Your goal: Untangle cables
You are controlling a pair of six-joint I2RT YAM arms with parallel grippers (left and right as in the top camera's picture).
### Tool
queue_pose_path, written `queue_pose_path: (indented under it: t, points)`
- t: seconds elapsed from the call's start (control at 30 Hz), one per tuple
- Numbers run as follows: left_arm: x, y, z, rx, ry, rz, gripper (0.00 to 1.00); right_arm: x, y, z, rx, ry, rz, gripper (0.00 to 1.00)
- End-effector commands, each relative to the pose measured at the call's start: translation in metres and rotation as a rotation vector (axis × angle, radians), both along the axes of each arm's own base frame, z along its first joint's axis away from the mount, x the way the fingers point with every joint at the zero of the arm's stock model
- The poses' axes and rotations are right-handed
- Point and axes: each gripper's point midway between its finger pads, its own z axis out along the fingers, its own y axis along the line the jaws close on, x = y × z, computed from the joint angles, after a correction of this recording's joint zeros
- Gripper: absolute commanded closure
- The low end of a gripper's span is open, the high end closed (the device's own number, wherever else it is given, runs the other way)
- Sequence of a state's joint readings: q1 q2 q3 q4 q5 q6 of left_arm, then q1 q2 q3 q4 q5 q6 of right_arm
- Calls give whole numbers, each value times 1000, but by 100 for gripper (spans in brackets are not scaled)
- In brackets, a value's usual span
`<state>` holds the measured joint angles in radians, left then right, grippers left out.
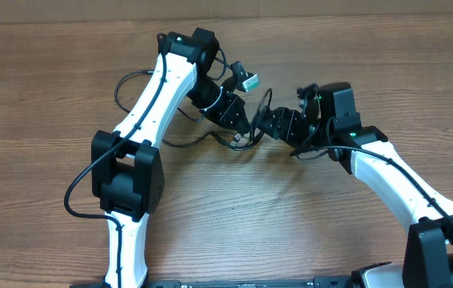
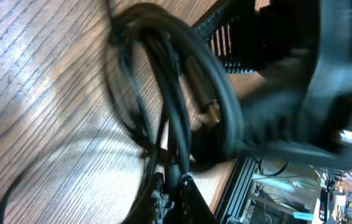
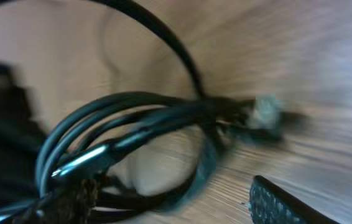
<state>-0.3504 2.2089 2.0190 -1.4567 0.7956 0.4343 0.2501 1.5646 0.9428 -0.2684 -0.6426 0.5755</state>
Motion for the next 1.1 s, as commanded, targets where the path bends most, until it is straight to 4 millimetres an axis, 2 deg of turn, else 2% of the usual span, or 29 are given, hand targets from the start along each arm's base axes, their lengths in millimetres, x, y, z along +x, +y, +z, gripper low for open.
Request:
queue_pose_path:
  t: [0.0, 0.27, 0.4, 0.5, 0.73, 0.87, 1.07]
  points:
    - [3, 0, 9, -20, -47, -22, 96, -8, 22, 29, 137, -42, 129, 23]
    - [3, 0, 9, -21, -47, -23, 96, -7, 21, 27, 125, -39, 118, 29]
    - [3, 0, 9, -22, -50, -25, 96, -5, 9, 11, 48, 3, 53, 34]
    - [3, 0, 9, -22, -50, -26, 96, -6, 1, -1, -9, 43, 12, 34]
    - [3, 0, 9, -23, -53, -29, 96, -8, 1, -2, -10, 52, 13, 35]
    - [4, 0, 9, -23, -54, -28, 96, -6, -5, -8, -45, 58, -14, 45]
    - [5, 4, 4, 12, -64, -31, 96, -8, -20, -23, -132, 107, -78, 40]
